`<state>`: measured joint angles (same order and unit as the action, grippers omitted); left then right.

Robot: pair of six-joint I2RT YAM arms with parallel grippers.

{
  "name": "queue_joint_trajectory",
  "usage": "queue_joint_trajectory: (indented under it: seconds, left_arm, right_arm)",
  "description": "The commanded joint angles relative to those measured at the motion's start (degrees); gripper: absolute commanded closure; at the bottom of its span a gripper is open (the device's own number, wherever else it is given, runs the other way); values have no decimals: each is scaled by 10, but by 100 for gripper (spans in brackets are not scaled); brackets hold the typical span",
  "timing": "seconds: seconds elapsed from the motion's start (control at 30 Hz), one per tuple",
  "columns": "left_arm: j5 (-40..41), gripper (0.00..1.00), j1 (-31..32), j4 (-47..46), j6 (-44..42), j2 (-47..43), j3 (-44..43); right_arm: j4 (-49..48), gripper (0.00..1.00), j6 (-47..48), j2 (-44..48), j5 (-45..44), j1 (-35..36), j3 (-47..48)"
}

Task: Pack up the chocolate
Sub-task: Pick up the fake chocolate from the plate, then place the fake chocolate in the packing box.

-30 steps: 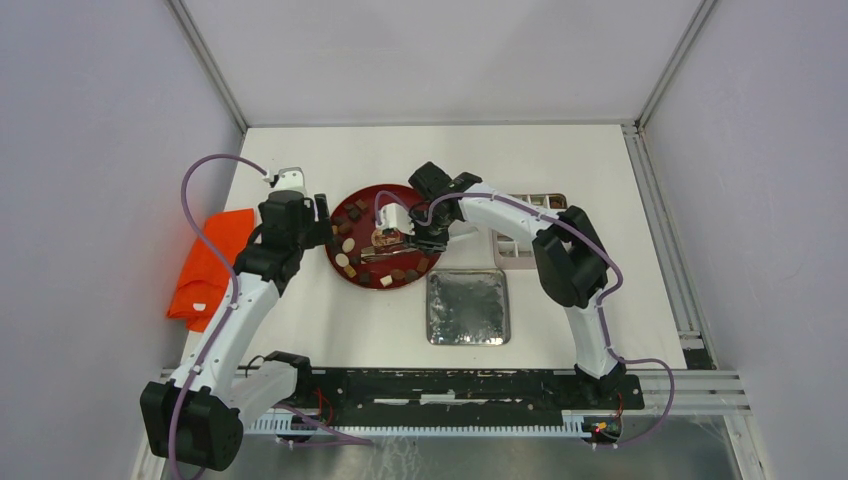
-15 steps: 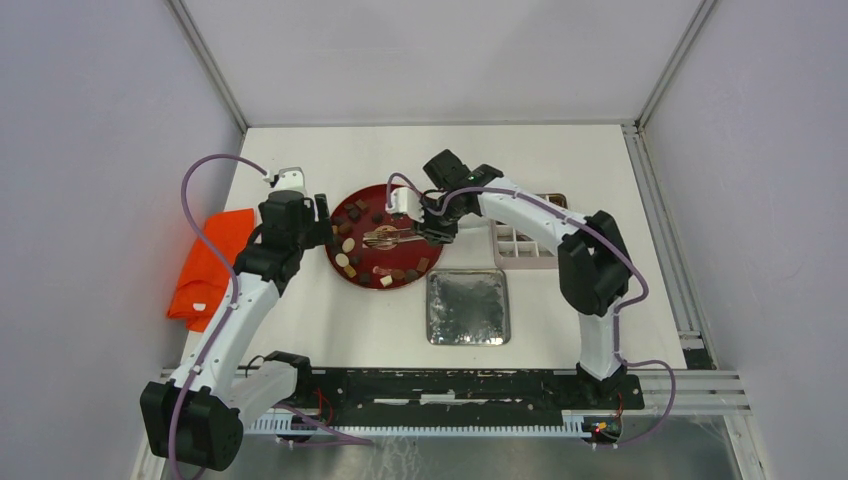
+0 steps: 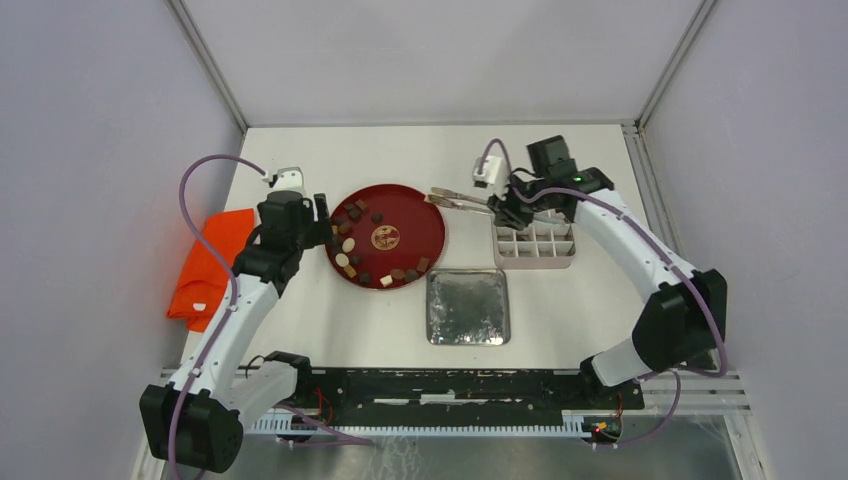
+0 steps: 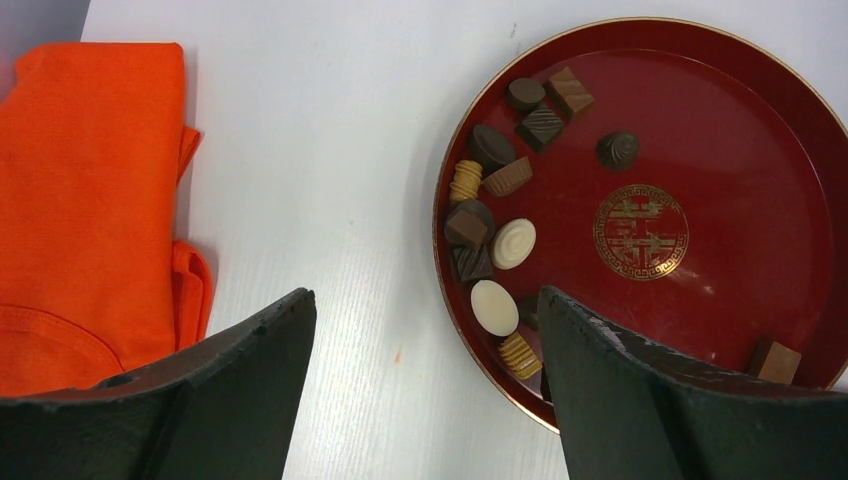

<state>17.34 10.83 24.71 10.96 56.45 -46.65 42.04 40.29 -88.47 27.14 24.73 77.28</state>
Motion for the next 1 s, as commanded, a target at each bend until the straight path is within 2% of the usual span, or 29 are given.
queue_joint_trajectory:
  seconds: [0.0, 0.13, 0.3, 0.43, 0.67, 0.97]
  left_arm:
    - [-5, 12, -3, -23, -20, -18, -3]
    - [-9, 9, -4, -24, -20, -14, -2]
    - [-14, 9, -4, -24, -21, -9, -3]
    - [-16, 9, -4, -25, -21, -8, -3]
    - [-20, 9, -4, -24, -21, -7, -2]
    - [-24, 9, -4, -24, -21, -5, -3]
  right_arm:
    - [-15, 100, -2, 81, 34, -94, -66]
    - [6, 100, 24, 129, 42, -198, -116]
    - [59, 100, 88, 152, 63, -328, -133]
    - [94, 100, 136, 150, 71, -391, -141]
    - [146, 100, 199, 154, 78, -447, -161]
    - [165, 97, 229, 156, 71, -464, -189]
